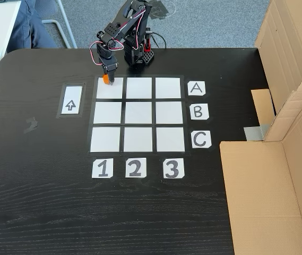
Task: Pick up the round, orange token and place it in the grid on square A1.
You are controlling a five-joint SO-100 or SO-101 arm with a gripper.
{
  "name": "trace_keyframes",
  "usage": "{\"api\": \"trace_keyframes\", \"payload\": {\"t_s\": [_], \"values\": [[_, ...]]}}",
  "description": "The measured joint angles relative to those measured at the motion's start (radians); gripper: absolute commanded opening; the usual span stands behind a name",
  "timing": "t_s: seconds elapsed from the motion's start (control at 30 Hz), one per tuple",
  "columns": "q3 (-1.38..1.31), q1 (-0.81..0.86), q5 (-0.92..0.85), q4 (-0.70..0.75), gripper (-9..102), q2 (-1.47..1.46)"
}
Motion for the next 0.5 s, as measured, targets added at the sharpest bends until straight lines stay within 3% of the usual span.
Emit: {"api": "trace_keyframes", "payload": {"t_s": [0.5], "values": [[-0.002,-0.029,-0.003,-0.118,15,-0.137]]}}
